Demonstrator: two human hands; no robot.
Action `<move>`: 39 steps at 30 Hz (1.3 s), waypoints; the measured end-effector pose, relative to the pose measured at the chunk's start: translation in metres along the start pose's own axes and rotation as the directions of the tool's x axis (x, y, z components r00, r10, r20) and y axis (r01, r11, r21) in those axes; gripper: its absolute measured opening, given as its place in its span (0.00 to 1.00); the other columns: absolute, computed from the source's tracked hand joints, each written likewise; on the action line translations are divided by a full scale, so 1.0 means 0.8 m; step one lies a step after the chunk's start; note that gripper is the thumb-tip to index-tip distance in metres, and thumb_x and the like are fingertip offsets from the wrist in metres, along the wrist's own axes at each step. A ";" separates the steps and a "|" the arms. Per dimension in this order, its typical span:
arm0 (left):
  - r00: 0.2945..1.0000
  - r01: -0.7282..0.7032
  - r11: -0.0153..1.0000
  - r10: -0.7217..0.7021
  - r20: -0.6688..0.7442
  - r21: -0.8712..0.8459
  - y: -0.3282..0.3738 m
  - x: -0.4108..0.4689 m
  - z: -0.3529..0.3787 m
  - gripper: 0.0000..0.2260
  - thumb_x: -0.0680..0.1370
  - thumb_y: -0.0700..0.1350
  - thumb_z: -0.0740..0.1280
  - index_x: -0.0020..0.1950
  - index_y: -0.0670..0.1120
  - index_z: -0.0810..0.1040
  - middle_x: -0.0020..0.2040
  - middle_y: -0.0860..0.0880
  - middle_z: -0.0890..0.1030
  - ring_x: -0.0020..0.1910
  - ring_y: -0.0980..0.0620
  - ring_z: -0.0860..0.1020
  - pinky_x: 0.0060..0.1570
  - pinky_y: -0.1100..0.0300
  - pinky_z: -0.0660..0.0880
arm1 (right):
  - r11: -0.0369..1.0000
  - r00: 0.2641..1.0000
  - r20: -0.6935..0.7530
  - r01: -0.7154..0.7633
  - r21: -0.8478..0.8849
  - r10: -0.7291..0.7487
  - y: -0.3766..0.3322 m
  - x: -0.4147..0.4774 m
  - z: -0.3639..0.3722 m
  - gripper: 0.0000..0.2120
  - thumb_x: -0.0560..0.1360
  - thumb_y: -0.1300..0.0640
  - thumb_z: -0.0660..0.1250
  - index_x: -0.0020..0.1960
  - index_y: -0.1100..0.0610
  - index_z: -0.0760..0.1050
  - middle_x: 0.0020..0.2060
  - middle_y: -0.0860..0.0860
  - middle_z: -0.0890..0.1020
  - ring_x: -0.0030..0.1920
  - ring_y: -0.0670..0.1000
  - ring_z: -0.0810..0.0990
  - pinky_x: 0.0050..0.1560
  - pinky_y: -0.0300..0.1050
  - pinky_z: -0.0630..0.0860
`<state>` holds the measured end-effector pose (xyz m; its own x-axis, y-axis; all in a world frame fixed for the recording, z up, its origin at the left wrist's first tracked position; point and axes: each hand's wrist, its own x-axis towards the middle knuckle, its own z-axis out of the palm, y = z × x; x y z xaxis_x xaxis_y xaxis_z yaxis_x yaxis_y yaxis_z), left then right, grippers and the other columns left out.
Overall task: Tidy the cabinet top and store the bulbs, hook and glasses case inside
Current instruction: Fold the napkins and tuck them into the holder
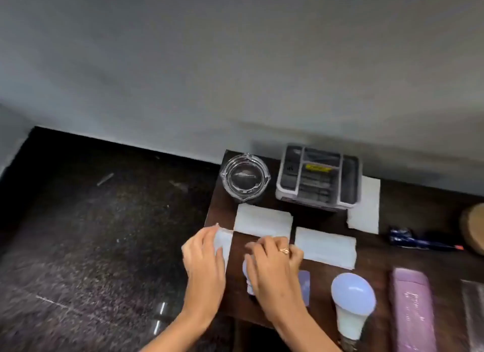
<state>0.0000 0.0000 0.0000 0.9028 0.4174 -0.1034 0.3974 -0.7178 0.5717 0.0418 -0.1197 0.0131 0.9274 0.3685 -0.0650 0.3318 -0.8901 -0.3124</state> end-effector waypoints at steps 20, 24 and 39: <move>0.986 0.168 0.959 -0.157 0.063 -0.229 -0.034 0.029 -0.010 0.07 0.77 0.40 0.63 0.48 0.53 0.72 0.43 0.56 0.73 0.46 0.57 0.71 0.43 0.73 0.68 | 0.982 0.972 0.147 -0.187 0.005 0.184 -0.080 0.029 0.019 0.18 0.66 0.54 0.70 0.56 0.54 0.76 0.45 0.48 0.82 0.45 0.48 0.79 0.45 0.40 0.77; 0.996 0.088 0.931 -0.073 0.056 -0.355 -0.017 0.036 -0.030 0.08 0.77 0.40 0.63 0.45 0.54 0.74 0.44 0.52 0.74 0.44 0.63 0.73 0.42 0.74 0.69 | 0.743 0.922 0.323 -0.369 0.559 0.215 -0.063 0.027 0.001 0.33 0.74 0.56 0.64 0.72 0.51 0.49 0.63 0.47 0.70 0.63 0.49 0.67 0.64 0.44 0.67; 0.921 -0.125 0.612 0.364 0.138 -0.781 0.147 0.171 -0.057 0.07 0.77 0.37 0.62 0.49 0.46 0.78 0.45 0.52 0.82 0.50 0.54 0.81 0.52 0.64 0.77 | 0.644 0.877 -0.182 -0.171 0.745 0.444 0.023 0.083 -0.111 0.07 0.72 0.60 0.67 0.37 0.55 0.71 0.34 0.49 0.77 0.39 0.44 0.75 0.34 0.26 0.69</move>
<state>0.1625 -0.0018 0.0902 0.9989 0.0466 0.0006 0.0020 -0.0563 0.9984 0.1247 -0.1352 0.0870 0.9924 -0.1205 -0.0234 -0.0742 -0.4368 -0.8965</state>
